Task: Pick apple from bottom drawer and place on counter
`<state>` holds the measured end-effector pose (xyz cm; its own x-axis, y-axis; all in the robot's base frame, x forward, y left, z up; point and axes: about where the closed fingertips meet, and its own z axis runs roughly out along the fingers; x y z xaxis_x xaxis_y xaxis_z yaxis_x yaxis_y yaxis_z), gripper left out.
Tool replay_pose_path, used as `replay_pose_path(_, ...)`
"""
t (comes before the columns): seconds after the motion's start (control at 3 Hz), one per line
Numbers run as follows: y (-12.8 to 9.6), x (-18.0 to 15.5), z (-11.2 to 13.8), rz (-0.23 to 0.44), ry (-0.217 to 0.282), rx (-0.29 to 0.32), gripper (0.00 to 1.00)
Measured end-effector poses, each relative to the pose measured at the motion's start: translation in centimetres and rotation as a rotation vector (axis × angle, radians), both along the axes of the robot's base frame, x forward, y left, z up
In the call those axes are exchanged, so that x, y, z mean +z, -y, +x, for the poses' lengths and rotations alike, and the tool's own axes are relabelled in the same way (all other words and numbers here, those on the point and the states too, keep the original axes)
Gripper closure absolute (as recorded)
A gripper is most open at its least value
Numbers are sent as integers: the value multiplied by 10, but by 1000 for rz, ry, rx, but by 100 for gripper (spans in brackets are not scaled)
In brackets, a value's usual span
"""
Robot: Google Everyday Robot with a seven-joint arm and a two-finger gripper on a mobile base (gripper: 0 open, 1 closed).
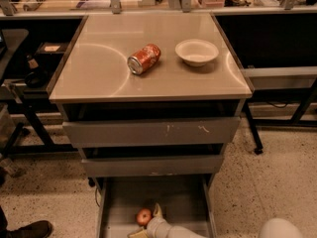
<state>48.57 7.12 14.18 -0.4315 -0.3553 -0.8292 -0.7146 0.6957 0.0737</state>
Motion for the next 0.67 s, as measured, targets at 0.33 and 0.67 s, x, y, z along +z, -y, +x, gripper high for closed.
replay_pose_path(0.33, 0, 0, 0, 0, 0, 0, 18)
replay_pose_path(0.67, 0, 0, 0, 0, 0, 0, 42)
